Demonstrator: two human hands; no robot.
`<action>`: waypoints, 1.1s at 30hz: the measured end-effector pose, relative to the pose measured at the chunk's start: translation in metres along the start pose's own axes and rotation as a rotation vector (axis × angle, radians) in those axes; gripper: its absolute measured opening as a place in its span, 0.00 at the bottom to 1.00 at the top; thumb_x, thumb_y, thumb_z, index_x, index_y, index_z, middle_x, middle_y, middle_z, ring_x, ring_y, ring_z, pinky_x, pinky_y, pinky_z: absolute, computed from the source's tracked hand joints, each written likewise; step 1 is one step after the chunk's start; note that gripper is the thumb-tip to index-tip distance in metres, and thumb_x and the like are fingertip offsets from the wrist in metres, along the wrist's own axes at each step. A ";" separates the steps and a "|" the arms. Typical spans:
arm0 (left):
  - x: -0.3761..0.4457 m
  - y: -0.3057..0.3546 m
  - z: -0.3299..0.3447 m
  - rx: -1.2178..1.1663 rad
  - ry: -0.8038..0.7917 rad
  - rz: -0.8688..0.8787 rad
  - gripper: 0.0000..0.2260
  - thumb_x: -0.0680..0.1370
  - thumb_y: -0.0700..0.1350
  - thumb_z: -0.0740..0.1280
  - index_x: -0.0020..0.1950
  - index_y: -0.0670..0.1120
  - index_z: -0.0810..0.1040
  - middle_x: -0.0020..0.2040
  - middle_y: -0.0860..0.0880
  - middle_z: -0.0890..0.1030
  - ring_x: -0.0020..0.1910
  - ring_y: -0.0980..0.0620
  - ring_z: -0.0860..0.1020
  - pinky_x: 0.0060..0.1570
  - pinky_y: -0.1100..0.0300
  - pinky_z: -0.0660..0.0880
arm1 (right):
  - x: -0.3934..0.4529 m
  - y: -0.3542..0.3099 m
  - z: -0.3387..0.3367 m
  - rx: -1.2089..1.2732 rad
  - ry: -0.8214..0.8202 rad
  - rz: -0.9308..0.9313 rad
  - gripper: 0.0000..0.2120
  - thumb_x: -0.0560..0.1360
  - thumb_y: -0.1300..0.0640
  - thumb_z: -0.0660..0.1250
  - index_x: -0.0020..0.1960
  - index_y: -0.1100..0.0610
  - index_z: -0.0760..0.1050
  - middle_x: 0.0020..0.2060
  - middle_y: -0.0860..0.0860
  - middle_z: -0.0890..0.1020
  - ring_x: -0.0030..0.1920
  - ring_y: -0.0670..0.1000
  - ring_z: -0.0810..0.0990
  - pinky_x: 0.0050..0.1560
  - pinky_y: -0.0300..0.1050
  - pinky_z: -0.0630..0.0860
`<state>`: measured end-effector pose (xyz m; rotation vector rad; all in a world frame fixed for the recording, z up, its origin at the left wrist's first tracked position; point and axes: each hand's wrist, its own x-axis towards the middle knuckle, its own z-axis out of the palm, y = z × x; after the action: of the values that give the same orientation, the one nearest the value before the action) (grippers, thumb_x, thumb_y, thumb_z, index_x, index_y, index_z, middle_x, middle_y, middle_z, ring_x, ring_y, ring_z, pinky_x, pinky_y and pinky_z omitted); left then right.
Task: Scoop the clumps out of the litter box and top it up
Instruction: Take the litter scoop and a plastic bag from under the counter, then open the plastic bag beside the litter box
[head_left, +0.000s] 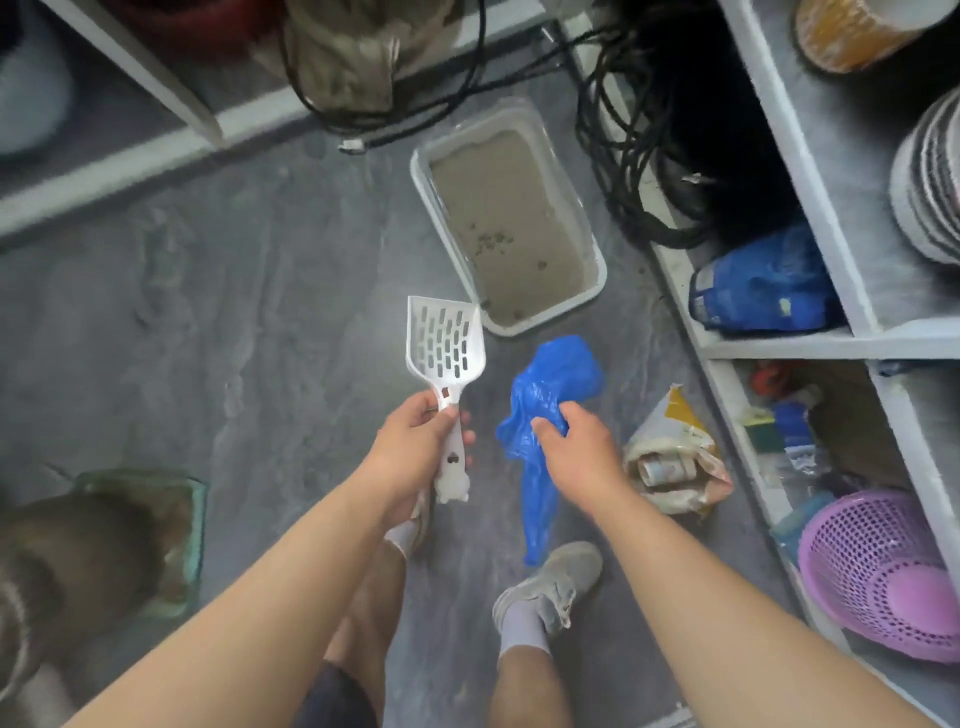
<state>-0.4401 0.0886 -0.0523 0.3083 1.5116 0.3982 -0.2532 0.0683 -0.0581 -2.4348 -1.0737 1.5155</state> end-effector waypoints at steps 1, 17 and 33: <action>0.001 0.010 -0.012 -0.018 -0.002 -0.003 0.05 0.84 0.43 0.63 0.55 0.44 0.78 0.49 0.45 0.82 0.41 0.49 0.82 0.39 0.53 0.80 | 0.003 -0.017 0.005 -0.006 -0.021 -0.011 0.15 0.79 0.52 0.63 0.38 0.58 0.66 0.34 0.50 0.72 0.34 0.50 0.69 0.32 0.41 0.65; 0.015 0.095 -0.079 -0.140 -0.058 0.101 0.17 0.73 0.45 0.77 0.58 0.45 0.77 0.48 0.49 0.85 0.47 0.48 0.84 0.48 0.57 0.77 | 0.032 -0.177 0.050 0.432 -0.243 0.087 0.23 0.76 0.47 0.68 0.54 0.68 0.75 0.50 0.66 0.83 0.46 0.62 0.84 0.51 0.64 0.80; -0.200 0.182 -0.096 -0.171 0.219 0.322 0.07 0.79 0.40 0.71 0.56 0.46 0.79 0.45 0.49 0.85 0.37 0.54 0.82 0.39 0.57 0.78 | -0.140 -0.280 -0.096 0.336 -0.380 -0.013 0.11 0.79 0.55 0.67 0.47 0.63 0.78 0.37 0.59 0.82 0.32 0.54 0.81 0.32 0.42 0.77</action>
<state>-0.5507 0.1598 0.2029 0.3837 1.6314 0.8351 -0.3570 0.2228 0.2117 -1.9641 -0.7932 2.0182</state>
